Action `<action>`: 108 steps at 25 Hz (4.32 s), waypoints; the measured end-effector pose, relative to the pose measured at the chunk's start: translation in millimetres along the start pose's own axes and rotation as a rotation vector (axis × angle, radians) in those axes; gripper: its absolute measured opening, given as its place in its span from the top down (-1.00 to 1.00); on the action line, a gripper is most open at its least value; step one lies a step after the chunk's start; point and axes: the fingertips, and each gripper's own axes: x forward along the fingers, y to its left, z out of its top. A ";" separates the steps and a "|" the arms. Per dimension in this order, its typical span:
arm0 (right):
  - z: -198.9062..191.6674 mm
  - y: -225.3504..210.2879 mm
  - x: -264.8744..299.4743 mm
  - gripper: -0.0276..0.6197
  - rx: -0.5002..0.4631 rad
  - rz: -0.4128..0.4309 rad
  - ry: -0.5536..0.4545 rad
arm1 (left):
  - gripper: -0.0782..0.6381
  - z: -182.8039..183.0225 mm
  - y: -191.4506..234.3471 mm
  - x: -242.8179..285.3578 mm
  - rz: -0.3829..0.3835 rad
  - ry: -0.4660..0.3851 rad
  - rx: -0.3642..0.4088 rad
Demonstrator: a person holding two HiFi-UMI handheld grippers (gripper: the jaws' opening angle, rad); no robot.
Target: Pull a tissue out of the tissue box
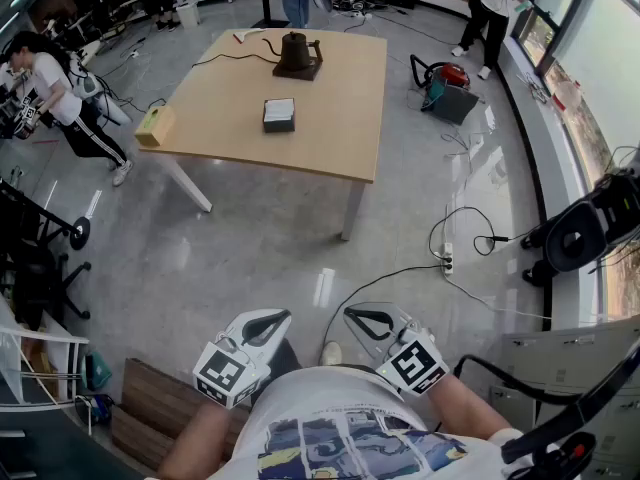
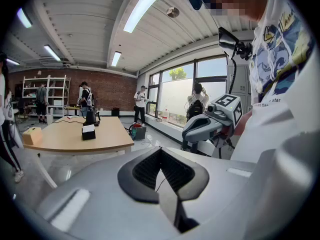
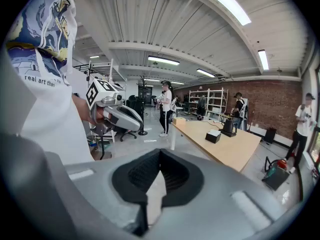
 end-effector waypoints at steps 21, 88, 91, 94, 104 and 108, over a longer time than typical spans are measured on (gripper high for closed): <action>-10.3 -3.4 -7.7 0.91 0.029 -0.007 0.009 | 0.76 9.0 -11.9 18.7 -0.008 -0.027 -0.008; 97.3 -252.0 305.6 0.88 0.005 -0.026 0.095 | 0.76 80.1 356.7 129.2 -0.097 0.020 -0.023; 90.3 -287.7 311.6 0.87 -0.027 -0.006 0.102 | 0.76 97.1 369.7 159.4 -0.061 0.019 -0.022; 84.9 -319.7 321.9 0.86 -0.087 0.018 0.098 | 0.76 107.5 379.1 183.6 -0.028 0.020 -0.025; 63.7 -379.6 368.7 0.80 -0.240 0.066 0.135 | 0.76 121.2 410.1 220.8 0.051 0.013 -0.066; 58.3 -390.7 385.1 0.80 -0.249 0.059 0.157 | 0.76 120.3 426.7 226.2 0.040 0.021 -0.068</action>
